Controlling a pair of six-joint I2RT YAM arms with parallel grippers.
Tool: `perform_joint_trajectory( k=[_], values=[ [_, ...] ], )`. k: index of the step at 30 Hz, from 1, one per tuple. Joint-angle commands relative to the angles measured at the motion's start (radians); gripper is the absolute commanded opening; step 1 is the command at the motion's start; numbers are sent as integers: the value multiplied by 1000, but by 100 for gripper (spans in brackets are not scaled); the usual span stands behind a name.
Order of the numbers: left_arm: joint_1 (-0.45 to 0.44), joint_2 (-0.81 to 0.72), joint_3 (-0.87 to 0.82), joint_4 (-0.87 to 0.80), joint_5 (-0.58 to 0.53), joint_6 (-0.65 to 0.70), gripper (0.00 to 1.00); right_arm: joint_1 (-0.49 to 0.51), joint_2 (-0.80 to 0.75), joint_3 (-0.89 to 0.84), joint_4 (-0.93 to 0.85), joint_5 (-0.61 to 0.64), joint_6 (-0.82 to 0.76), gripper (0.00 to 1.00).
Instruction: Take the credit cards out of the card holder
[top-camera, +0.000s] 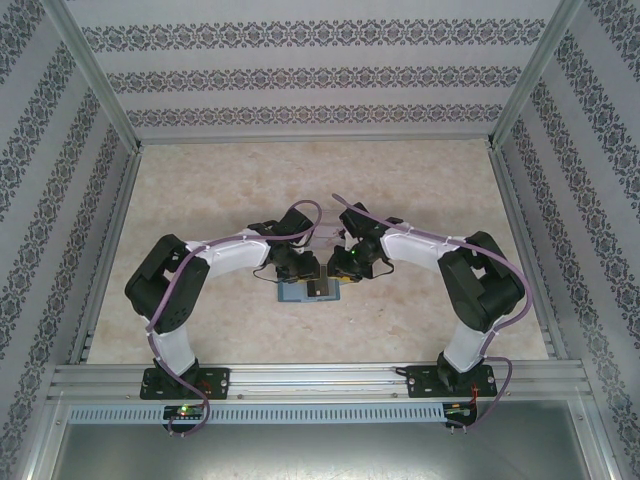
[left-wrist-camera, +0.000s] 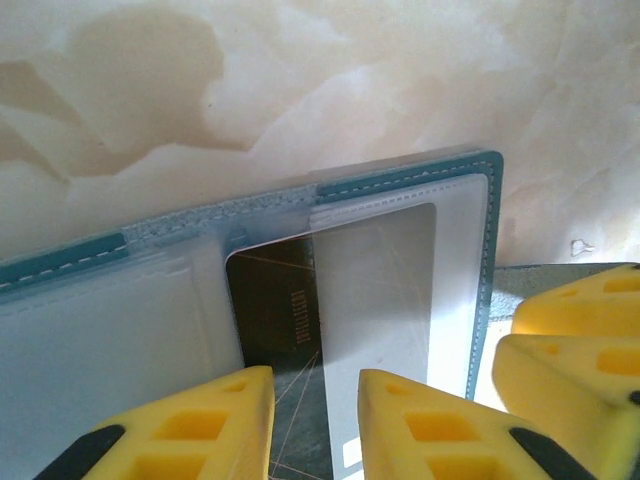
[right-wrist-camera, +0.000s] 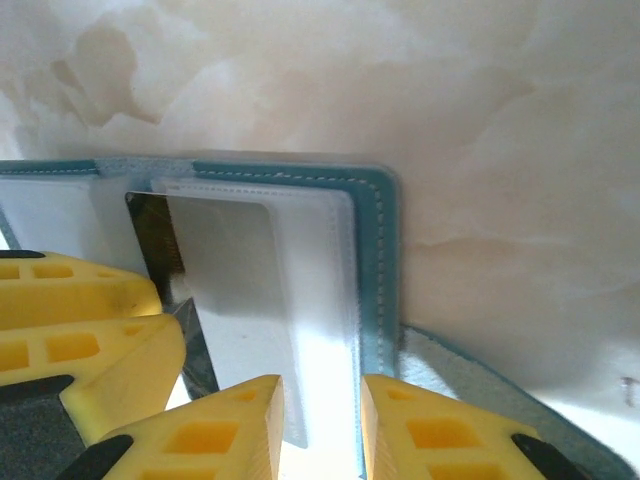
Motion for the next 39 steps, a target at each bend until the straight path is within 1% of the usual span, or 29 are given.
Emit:
perform_joint_trajectory(
  k=[1,7,21,24,31,35,39],
  values=[
    [-10,-40,2,-23,-20,-6,29,19,-16,34,0,0,13,27],
    [-10,-45,-3,-24,-36,-12,29,32,2,47,5,-5,17,26],
    [-2,-35,-29,-1,-43,-20,32,50,105,67,28,-22,12,27],
    [0,-29,-40,16,-35,-24,33,52,119,63,30,-24,11,26],
    [9,-23,-81,118,22,-55,33,52,132,51,38,-25,11,26],
    [15,-29,-105,167,48,-70,30,50,129,43,39,-25,11,26],
    [15,-42,-103,157,46,-65,26,52,125,38,39,-23,10,26]
  ],
)
